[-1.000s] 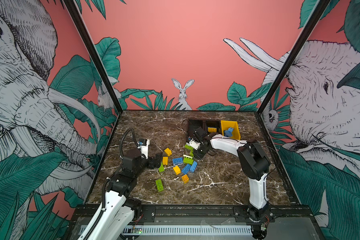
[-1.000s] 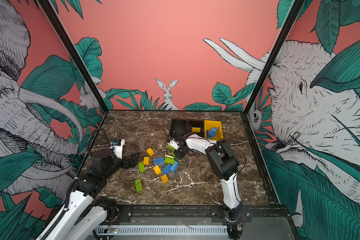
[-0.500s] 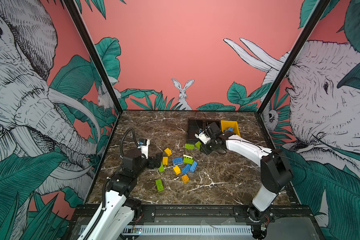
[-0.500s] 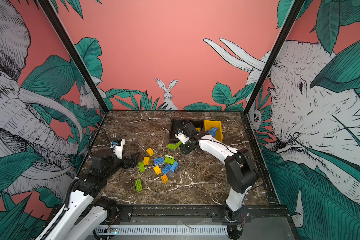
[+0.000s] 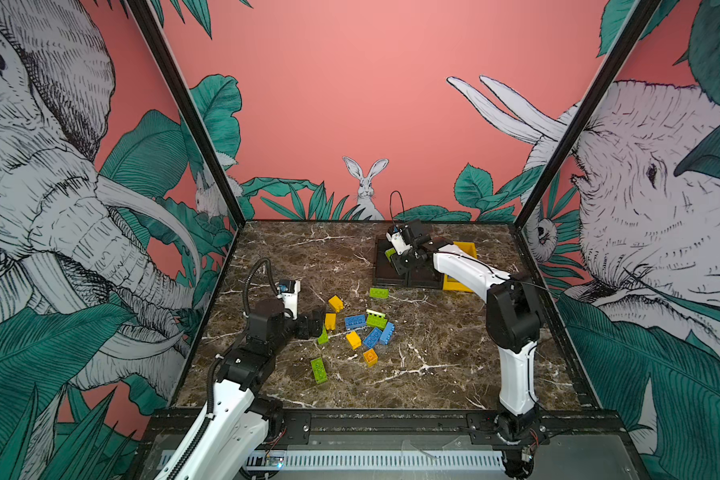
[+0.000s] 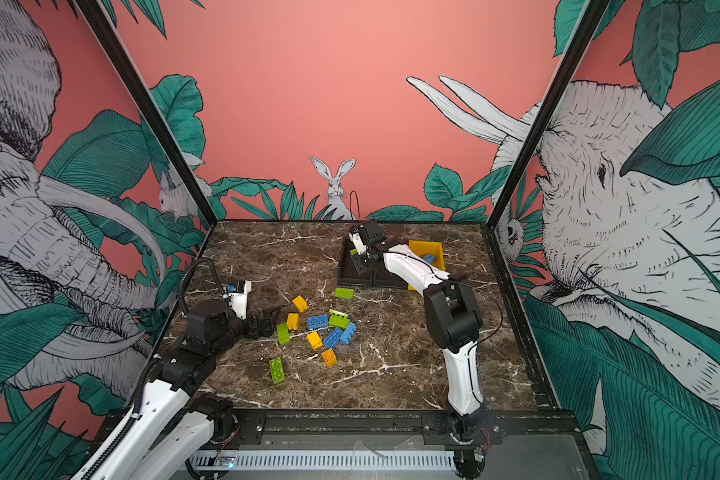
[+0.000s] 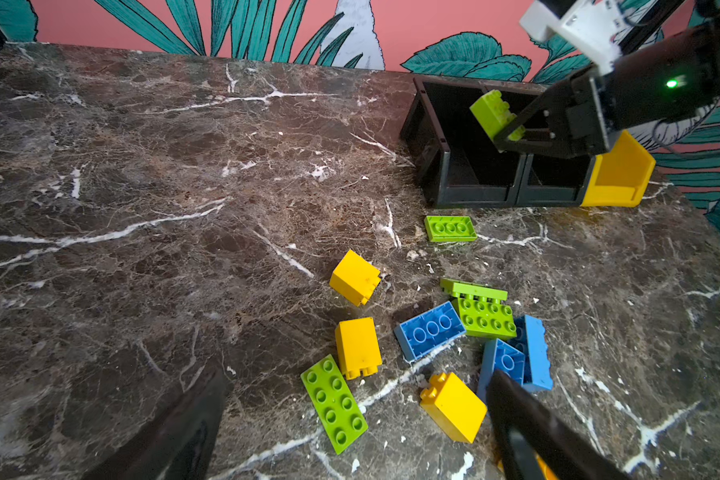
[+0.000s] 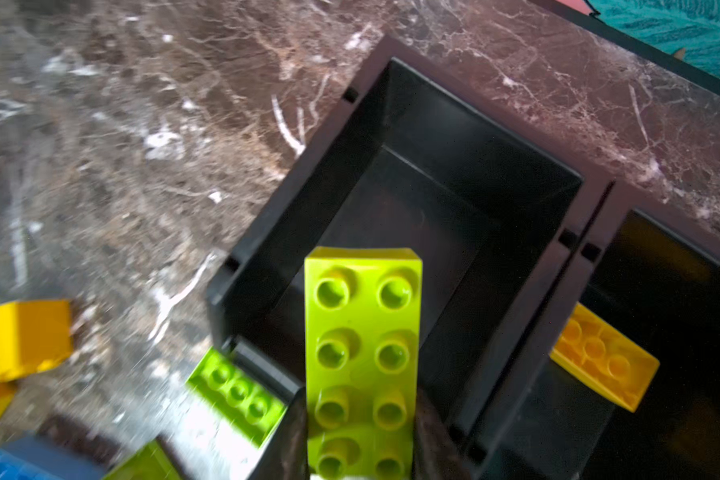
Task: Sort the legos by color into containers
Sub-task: 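Carry the lime-green brick into the black bin farther from the yellow bin and release, then move the right gripper back over the lime-green bricks in the pile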
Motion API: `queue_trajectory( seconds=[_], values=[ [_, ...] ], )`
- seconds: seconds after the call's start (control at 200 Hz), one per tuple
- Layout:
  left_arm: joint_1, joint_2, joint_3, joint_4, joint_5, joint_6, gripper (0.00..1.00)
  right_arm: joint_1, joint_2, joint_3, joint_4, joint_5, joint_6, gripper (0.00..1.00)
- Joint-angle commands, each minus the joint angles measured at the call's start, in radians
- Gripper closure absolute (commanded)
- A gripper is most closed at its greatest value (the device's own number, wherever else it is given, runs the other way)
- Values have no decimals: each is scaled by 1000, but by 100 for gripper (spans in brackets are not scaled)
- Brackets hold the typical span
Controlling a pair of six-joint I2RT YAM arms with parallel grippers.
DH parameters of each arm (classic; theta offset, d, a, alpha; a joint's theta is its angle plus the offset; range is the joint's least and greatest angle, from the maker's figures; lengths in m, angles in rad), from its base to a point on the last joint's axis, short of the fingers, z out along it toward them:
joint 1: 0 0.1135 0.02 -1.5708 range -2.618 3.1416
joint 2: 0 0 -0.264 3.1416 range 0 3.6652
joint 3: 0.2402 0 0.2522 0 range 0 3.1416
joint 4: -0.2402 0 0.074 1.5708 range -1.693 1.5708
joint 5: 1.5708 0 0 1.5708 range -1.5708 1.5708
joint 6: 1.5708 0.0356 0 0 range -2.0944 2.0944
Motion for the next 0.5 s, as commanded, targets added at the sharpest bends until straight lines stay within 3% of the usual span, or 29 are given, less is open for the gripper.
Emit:
queue_trajectory(
  seconds=[0.0, 0.115, 0.27, 0.38, 0.495],
  values=[
    [-4, -13, -9, 20, 17, -12, 1, -5, 51, 74, 16, 66, 34, 77],
    [-4, -15, -4, 17, 17, -10, 1, -6, 97, 118, 18, 75, 45, 71],
    [-4, -18, -1, 17, 11, -5, 1, -5, 122, 170, -6, 62, 51, 49],
    [-3, -15, 0, 18, 9, -3, 1, -5, 91, 168, -20, 55, 40, 39],
    [-3, -7, 10, 19, 11, 2, 1, -5, -1, 92, -16, -2, 28, 36]
  ],
)
